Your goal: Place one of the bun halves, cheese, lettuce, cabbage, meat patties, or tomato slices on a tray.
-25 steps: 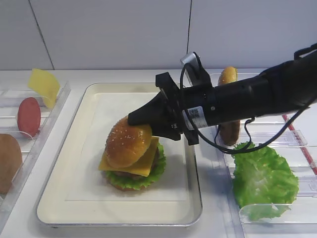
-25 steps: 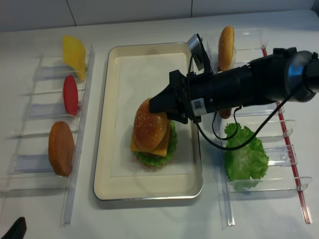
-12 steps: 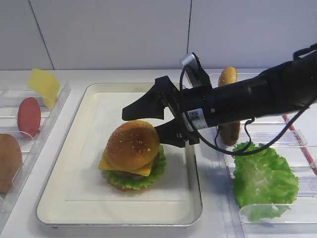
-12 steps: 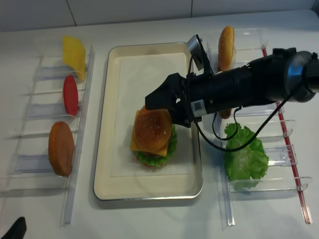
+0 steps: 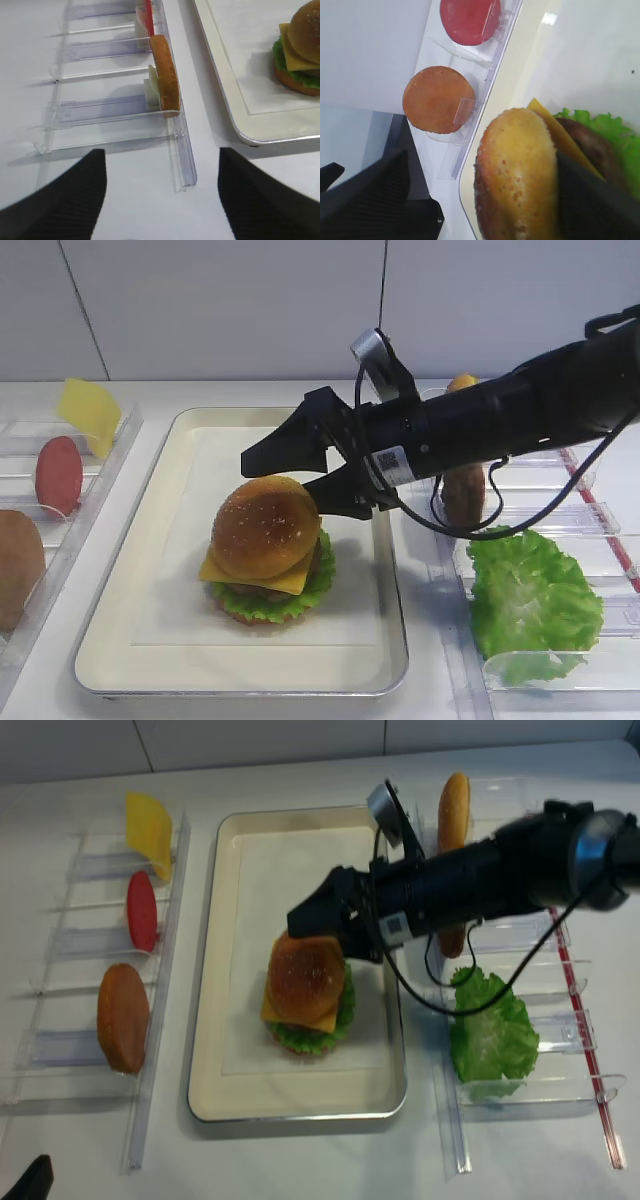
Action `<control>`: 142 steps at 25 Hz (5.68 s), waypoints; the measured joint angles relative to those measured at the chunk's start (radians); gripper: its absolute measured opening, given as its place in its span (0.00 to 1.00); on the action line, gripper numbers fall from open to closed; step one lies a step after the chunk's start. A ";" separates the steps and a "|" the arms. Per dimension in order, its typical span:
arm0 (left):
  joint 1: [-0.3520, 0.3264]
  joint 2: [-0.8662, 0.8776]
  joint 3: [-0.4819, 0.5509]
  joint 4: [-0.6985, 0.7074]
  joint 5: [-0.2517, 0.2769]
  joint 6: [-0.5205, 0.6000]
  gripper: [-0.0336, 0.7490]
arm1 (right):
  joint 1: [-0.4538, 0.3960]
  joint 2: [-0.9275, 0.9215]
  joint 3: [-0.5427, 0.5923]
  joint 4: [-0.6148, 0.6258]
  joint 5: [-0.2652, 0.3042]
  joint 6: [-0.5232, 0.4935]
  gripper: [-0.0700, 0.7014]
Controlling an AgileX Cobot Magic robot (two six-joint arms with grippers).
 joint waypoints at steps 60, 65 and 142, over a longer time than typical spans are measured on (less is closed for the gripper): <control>0.000 0.000 0.000 0.000 0.000 0.000 0.60 | 0.001 -0.176 -0.676 -1.477 0.206 0.853 0.55; 0.000 0.000 0.000 0.000 0.000 0.000 0.60 | 0.001 -0.302 -0.670 -1.613 0.213 0.928 0.55; 0.000 0.000 0.000 0.000 0.000 0.000 0.60 | 0.001 -1.885 0.500 -1.729 0.115 1.194 0.54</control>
